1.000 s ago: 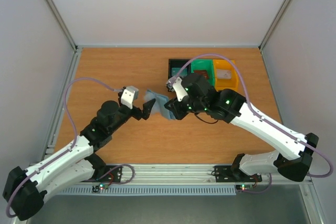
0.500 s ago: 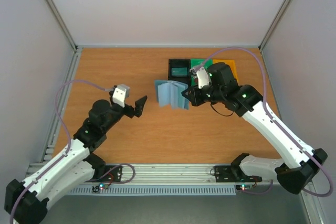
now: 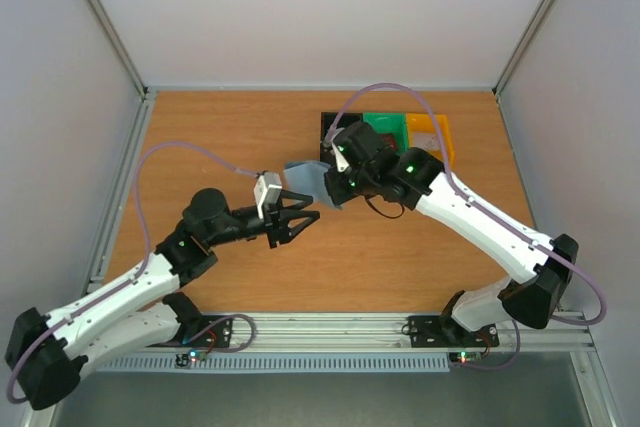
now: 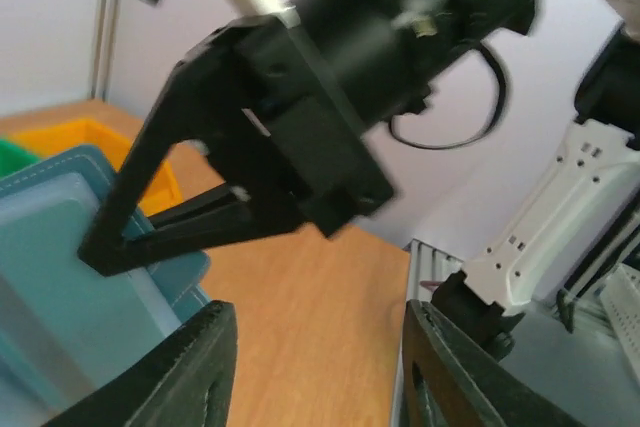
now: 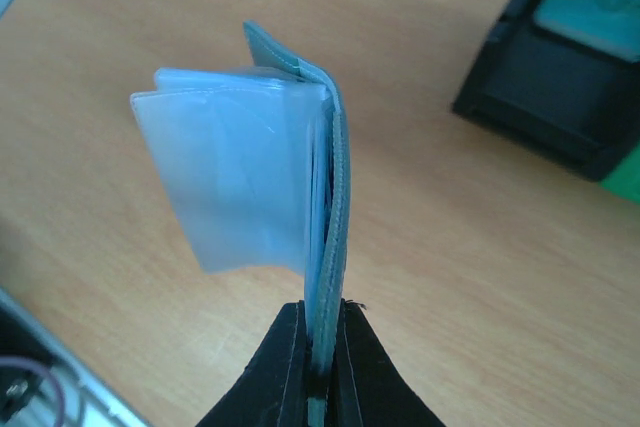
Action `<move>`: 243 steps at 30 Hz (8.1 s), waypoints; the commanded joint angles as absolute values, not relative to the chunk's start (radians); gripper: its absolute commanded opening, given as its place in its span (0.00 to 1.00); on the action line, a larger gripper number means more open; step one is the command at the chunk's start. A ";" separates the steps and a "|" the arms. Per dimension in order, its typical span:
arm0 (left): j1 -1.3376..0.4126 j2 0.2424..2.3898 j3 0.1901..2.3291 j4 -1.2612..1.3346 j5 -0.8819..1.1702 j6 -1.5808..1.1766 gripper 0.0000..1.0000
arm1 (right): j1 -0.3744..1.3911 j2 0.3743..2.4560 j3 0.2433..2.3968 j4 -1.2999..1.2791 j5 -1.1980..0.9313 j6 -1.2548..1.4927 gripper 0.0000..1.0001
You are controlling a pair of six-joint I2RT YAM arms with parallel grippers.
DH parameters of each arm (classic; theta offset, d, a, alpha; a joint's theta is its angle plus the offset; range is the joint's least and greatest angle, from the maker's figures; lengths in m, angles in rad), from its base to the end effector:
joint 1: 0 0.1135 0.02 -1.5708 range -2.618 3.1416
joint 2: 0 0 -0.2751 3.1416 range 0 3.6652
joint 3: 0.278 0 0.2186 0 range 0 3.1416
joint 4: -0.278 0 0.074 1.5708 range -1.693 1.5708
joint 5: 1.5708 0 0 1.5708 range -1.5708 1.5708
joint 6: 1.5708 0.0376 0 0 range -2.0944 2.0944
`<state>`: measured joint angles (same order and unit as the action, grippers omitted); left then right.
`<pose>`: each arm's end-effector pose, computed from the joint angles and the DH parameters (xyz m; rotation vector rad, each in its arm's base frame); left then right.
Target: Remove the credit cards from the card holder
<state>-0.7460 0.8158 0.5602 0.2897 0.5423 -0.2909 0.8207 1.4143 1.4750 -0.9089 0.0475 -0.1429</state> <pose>0.1015 -0.1202 0.3224 0.8157 1.4664 -1.2162 0.1766 0.1869 0.3742 -1.1082 2.1664 0.2512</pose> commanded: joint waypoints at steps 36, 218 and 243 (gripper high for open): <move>-0.728 0.659 0.495 0.415 0.624 -0.365 0.34 | 0.848 1.232 1.335 -0.560 -0.776 -0.491 0.01; -0.557 0.583 0.405 0.386 0.778 -0.403 0.00 | 0.701 1.172 1.239 -0.688 -0.812 -0.446 0.01; -0.558 0.593 0.407 0.400 0.773 -0.423 0.00 | 0.702 1.247 1.208 -0.520 -0.907 -0.320 0.09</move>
